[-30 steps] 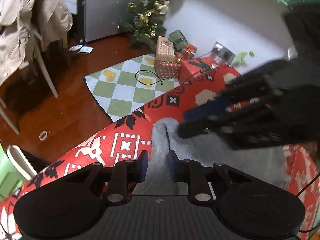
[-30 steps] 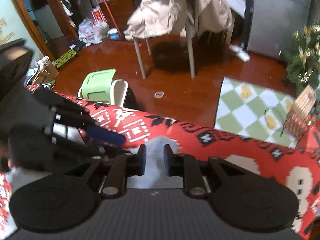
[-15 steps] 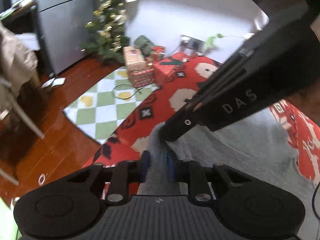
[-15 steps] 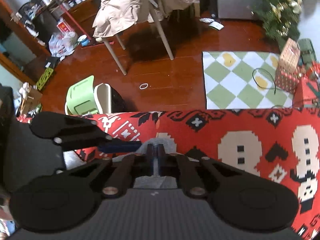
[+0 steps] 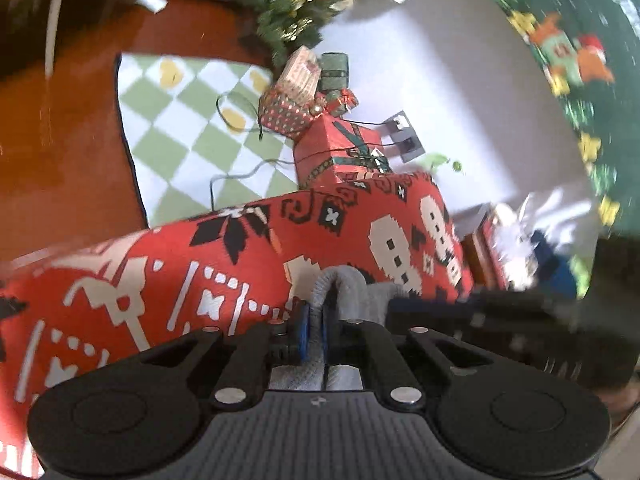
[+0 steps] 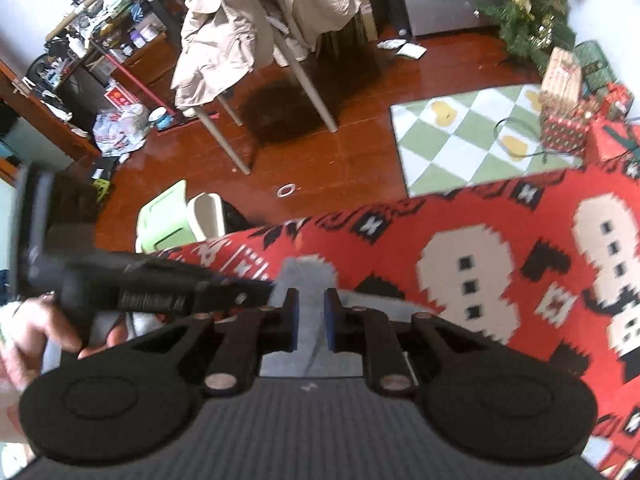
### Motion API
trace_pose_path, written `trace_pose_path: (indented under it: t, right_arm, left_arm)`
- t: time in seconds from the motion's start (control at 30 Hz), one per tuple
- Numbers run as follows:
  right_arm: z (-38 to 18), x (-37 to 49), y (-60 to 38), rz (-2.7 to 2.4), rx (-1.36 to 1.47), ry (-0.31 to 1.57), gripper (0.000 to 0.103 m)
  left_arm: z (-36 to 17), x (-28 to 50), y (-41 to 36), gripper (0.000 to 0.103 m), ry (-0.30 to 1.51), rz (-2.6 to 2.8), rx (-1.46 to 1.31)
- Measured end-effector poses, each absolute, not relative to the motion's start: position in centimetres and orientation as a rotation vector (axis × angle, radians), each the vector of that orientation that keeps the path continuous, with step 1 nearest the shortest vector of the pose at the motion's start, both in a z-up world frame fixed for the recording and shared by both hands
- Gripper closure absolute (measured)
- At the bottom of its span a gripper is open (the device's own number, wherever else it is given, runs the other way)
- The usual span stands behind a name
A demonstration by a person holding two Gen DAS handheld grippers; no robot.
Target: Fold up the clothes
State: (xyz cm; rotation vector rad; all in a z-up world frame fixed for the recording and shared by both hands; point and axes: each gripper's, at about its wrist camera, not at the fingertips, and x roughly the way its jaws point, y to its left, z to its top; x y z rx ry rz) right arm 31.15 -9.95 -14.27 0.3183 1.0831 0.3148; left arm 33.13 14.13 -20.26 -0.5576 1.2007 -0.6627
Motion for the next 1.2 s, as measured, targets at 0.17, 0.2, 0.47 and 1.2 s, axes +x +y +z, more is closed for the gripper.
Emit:
trace_pose_path:
  t: [0.17,0.2,0.47,1.2]
  right_arm:
    - [-16.6,31.1,-8.4,0.297,0.342,1.084,0.089]
    - [-16.9,31.1,-8.3,0.291,0.353,1.083,0.089]
    - [-17.7,31.5,-7.2,0.256,0.361,1.057,0.088]
    - [-18.0,32.1,-2.9,0.288,0.240,1.027,0.103]
  left_arm:
    - [-20.4,34.2,14.8,0.094,1.263,-0.669,-0.606]
    - [-20.1,34.4,15.0,0.086,1.262,-0.664,-0.596]
    - [-18.0,33.8,17.7,0.048,1.200,-0.596,-0.617]
    - [-17.0,26.3,18.2,0.099,1.193,-0.496,-0.256]
